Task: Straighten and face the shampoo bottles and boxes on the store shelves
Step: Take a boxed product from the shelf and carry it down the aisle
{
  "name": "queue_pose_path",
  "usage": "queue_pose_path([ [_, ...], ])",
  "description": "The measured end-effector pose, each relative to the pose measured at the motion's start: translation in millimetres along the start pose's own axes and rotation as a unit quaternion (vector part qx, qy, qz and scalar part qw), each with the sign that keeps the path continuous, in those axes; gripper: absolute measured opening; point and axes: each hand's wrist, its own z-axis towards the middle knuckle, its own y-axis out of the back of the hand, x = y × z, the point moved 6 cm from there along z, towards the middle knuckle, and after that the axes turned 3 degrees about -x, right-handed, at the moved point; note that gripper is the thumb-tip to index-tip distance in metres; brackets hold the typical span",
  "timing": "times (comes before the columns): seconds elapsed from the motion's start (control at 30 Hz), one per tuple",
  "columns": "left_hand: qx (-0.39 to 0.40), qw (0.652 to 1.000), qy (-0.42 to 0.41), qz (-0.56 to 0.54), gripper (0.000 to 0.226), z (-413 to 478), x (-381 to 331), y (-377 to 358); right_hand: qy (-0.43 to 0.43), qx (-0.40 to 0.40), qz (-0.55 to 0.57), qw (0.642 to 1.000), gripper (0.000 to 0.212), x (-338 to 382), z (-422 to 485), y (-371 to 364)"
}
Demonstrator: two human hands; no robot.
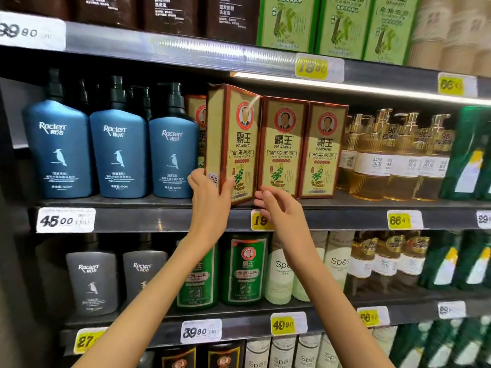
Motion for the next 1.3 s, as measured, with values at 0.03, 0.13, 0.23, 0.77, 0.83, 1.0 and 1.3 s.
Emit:
queue_pose_path([
  [0.03, -0.003, 1.0, 0.002, -0.031, 0.033, -2.3, 0.4, 2.9, 0.011, -0.001, 0.005, 1.0, 0.015, 1.8, -3.3, 1.5],
  [0.13, -0.007, 0.993, 0.013, -0.116, 0.024, -14.9, 0.0, 15.7, 0.063, -0.001, 0.026, 0.998, 0.016, 10.0, -17.5, 7.6],
  [0.23, 0.002, 0.985, 0.031, -0.169, 0.022, -41.2, -5.7, 29.3, 0.093, 0.003, 0.047, 0.995, 0.031, 15.4, -31.1, 11.2],
  [0.77, 0.167, 0.923, 0.221, -0.268, 0.043, -172.8, 44.0, 43.2, -0.159, 0.198, 0.228, 0.94, 0.048, -37.2, -84.7, -2.9],
  [0.83, 0.162, 0.929, 0.221, -0.249, 0.038, -174.2, 44.7, 43.2, -0.153, 0.163, 0.207, 0.952, 0.05, -42.2, -87.4, 0.0],
  [1.0, 0.122, 0.98, 0.13, -0.085, 0.051, -179.1, 27.0, 53.6, -0.083, 0.083, 0.077, 0.99, 0.053, -31.9, -93.8, 3.7],
  [1.3, 0.121, 0.984, 0.099, -0.088, 0.086, -176.6, 12.2, 36.4, -0.076, 0.09, 0.11, 0.987, 0.041, -19.8, -92.2, -9.9],
])
